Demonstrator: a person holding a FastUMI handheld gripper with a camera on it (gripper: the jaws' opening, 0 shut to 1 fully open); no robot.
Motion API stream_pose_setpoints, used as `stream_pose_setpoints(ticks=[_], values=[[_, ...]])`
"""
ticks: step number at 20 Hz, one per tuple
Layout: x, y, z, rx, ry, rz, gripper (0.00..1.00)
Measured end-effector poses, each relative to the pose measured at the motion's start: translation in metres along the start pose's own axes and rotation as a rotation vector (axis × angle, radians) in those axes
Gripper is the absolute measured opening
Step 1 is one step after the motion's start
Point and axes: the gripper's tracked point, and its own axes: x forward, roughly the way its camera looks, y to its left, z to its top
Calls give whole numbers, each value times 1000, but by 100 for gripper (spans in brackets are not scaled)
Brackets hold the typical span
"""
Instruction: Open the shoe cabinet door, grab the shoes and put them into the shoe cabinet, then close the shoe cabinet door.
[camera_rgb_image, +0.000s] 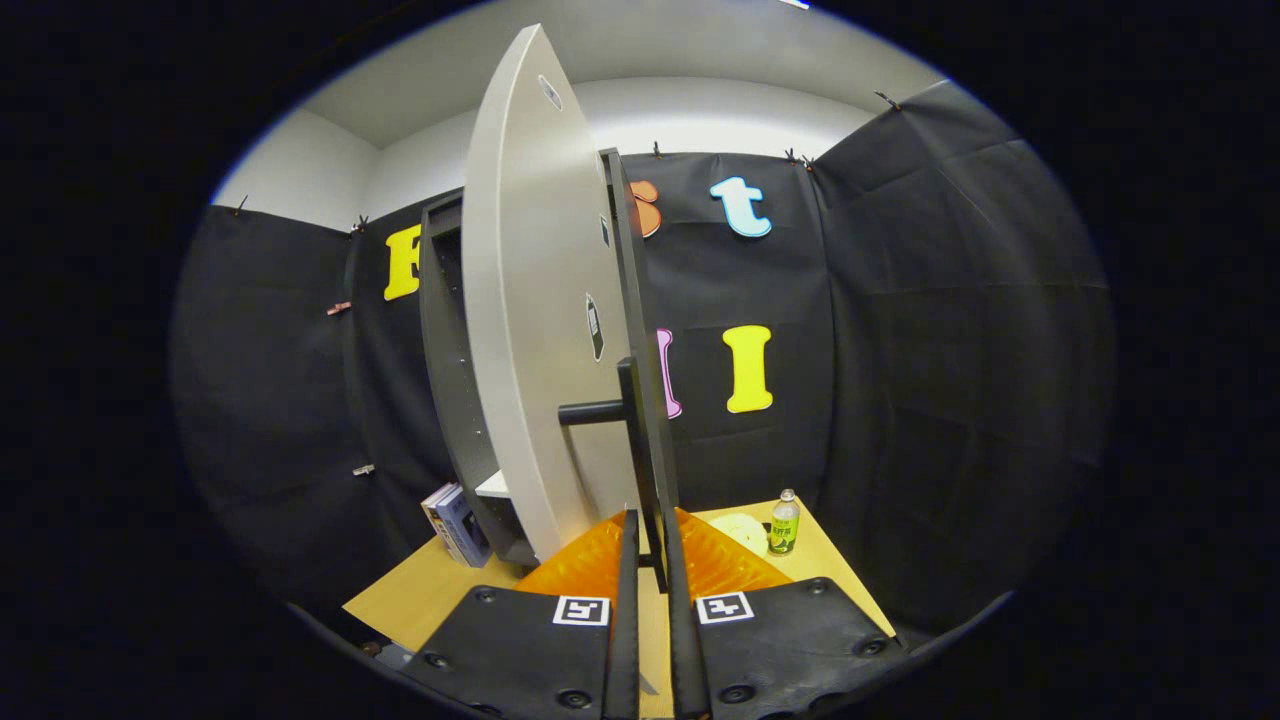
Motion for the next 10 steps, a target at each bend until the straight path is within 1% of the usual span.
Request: stream_pose_setpoints(ticks=[2,5,6,7,8,10], values=[[-9,2,-7,-28,13,-28,17],[-29,16,-19,-74,41,-44,18],[-35,24,-25,-81,48,-37,17],[-40,31,-30,-88,58,-36,20],[-44,38,-35,-95,63,-34,27],[-52,60,-53,-87,94,-4,29]])
